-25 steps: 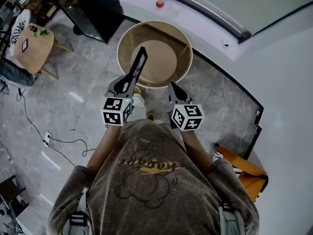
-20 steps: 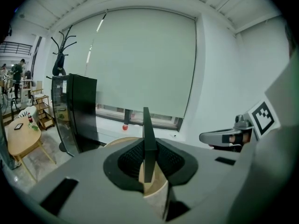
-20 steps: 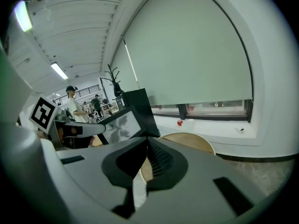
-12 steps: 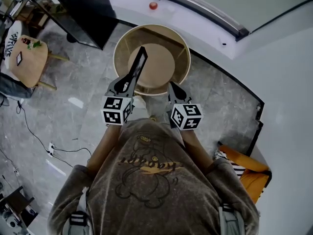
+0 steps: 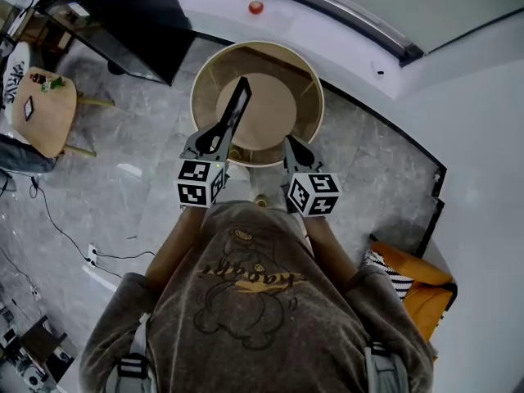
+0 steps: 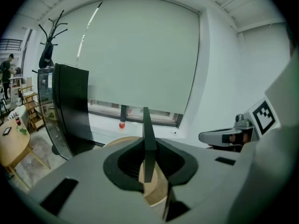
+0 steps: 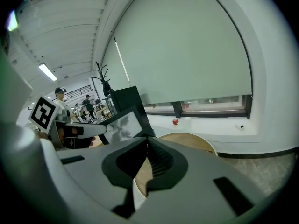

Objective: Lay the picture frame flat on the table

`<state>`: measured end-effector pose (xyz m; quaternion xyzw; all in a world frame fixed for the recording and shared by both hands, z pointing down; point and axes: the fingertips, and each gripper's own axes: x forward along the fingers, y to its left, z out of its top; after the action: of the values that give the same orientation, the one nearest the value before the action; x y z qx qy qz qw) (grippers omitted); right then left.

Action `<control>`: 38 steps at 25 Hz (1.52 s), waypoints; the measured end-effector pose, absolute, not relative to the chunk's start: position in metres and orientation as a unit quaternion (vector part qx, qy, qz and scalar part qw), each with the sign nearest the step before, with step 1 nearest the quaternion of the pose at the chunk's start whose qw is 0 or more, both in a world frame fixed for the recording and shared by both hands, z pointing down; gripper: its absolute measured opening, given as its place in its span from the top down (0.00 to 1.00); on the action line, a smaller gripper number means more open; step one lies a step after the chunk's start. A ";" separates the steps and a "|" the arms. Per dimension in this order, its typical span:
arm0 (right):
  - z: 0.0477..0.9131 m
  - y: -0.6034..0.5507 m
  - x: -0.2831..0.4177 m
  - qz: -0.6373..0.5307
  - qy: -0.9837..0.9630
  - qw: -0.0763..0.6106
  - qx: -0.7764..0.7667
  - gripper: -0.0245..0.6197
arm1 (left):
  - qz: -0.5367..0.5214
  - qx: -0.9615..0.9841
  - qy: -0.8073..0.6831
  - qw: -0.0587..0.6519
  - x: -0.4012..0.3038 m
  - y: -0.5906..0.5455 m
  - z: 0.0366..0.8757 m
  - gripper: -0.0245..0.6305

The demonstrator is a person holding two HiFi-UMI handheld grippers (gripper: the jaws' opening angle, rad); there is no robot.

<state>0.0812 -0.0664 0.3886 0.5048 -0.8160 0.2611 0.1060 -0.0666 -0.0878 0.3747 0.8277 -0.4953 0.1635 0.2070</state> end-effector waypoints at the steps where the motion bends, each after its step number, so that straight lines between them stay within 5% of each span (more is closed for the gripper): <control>1: 0.390 -0.070 0.079 0.262 -0.815 0.107 0.505 0.93 | 0.165 0.828 -0.493 0.209 -0.068 -0.092 0.377 0.84; 38: 0.507 -0.174 0.079 0.329 -0.780 0.131 0.516 0.93 | 0.242 0.813 -0.450 0.281 -0.067 -0.207 0.545 0.84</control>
<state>0.0792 -0.1738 0.5071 0.5165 -0.7797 0.3289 0.1313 -0.0672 -0.2065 0.5453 0.8125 -0.4496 0.2419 0.2813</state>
